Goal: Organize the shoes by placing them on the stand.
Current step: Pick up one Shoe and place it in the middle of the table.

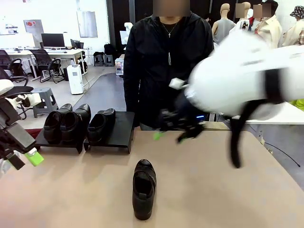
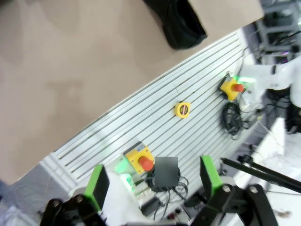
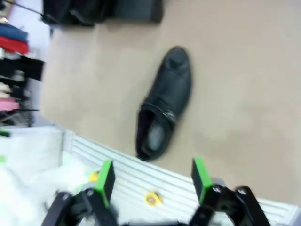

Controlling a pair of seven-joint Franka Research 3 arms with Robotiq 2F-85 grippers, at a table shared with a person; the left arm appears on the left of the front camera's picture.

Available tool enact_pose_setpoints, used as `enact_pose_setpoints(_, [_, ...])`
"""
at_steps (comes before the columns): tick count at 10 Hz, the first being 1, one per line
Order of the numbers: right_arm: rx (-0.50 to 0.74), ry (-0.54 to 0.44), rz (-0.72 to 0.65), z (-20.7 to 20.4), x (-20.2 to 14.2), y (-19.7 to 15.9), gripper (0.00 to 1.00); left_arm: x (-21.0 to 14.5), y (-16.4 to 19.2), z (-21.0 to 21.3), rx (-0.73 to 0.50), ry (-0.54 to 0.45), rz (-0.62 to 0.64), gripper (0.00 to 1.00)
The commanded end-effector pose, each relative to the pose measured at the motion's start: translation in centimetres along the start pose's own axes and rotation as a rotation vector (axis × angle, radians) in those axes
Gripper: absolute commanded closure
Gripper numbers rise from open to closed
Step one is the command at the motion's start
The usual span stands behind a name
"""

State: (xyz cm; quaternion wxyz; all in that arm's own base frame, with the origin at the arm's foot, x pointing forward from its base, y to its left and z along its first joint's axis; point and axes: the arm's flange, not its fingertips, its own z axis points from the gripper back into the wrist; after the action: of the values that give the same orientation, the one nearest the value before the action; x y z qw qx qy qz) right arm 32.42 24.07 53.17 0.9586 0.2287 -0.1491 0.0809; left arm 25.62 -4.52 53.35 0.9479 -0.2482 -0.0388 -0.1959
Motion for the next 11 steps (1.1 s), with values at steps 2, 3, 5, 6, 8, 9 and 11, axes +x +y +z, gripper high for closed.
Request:
enact_pose_setpoints(2, [-0.081,-0.069,0.02,9.0,-6.1,-11.6,0.0,-0.1,0.0,0.1,-0.016,-0.001,-0.015,0.0])
enact_pose_setpoints(3, [-0.065,-0.073,0.055,10.6,-8.1,-14.6,0.0,-0.1,0.0,0.1,-0.016,-0.001,-0.015,0.0])
enact_pose_setpoints(5, [-0.001,-0.095,0.05,11.9,-11.6,-19.9,0.0,-0.1,0.0,0.1,-0.016,-0.001,-0.015,0.0])
enact_pose_setpoints(6, [0.067,-0.11,0.031,11.7,-12.5,-22.1,0.0,-0.1,0.0,0.1,-0.016,-0.001,-0.015,0.0])
enact_pose_setpoints(8, [0.006,-0.1,0.034,16.2,-7.8,-19.2,0.0,-0.1,0.0,0.1,-0.016,-0.001,-0.015,0.0])
enact_pose_setpoints(9, [0.006,-0.1,0.034,16.2,-7.8,-19.2,0.0,-0.1,0.0,0.1,-0.016,-0.001,-0.015,0.0])
enact_pose_setpoints(11, [0.006,-0.1,0.034,16.2,-7.8,-19.2,0.0,-0.1,0.0,0.1,-0.016,-0.001,-0.015,0.0])
